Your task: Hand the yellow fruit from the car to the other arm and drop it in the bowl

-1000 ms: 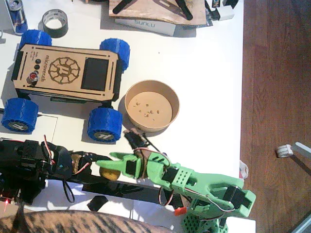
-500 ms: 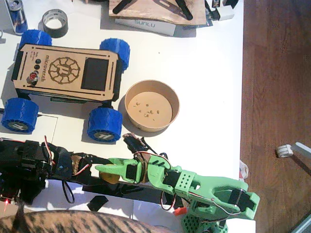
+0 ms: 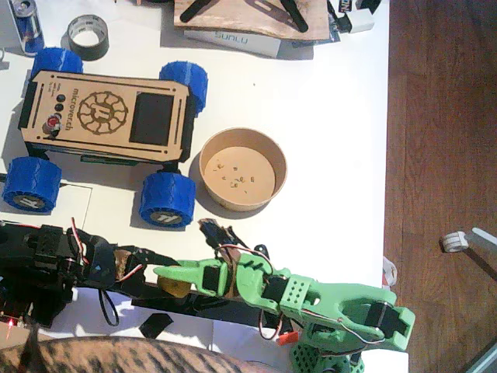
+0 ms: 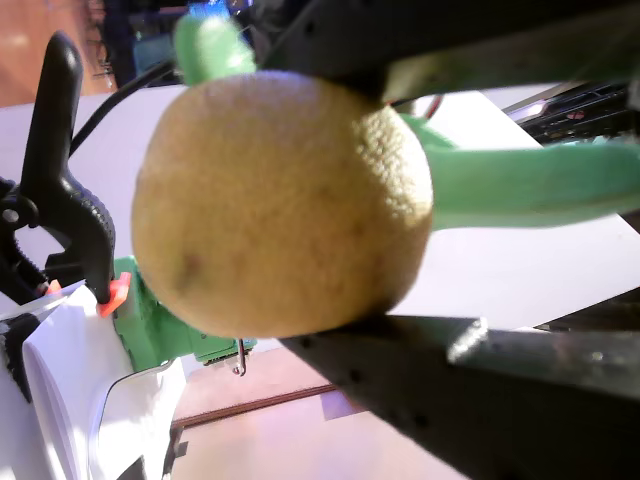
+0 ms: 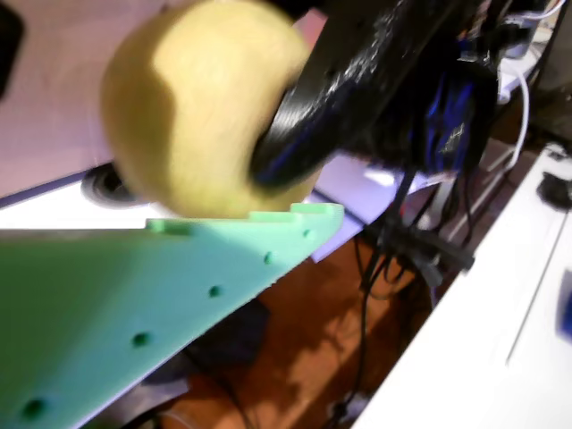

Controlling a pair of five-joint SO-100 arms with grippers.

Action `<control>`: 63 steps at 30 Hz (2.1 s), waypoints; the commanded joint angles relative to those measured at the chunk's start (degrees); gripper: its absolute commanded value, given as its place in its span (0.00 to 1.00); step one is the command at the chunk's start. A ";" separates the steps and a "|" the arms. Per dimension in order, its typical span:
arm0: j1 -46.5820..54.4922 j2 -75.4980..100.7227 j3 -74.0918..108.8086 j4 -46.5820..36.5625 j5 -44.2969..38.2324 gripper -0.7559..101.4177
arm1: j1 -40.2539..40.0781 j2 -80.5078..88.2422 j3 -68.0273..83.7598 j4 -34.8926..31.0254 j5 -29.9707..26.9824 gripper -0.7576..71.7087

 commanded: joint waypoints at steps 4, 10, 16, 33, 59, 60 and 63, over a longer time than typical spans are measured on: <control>-0.09 0.00 -0.79 -1.58 -0.62 0.01 | -2.37 5.71 2.29 3.52 -3.34 0.50; -0.09 0.00 -0.79 -1.58 -0.62 0.01 | -1.41 6.86 2.37 4.92 -5.54 0.46; -0.09 0.00 -0.79 -1.85 -0.62 0.01 | -1.14 6.33 2.20 4.22 -7.29 0.17; -0.09 0.00 -0.79 -1.85 -0.62 0.01 | 2.02 6.50 2.11 4.92 -8.09 0.01; -0.09 -0.26 -0.79 -1.32 -0.62 0.50 | 4.57 6.06 2.90 3.60 -9.40 0.01; -0.09 -0.26 -0.79 -1.05 -0.62 0.52 | 4.48 6.06 2.90 3.60 -9.32 0.01; -0.09 -0.26 -0.79 -0.97 -0.62 0.53 | 4.57 6.06 2.90 3.60 -9.32 0.01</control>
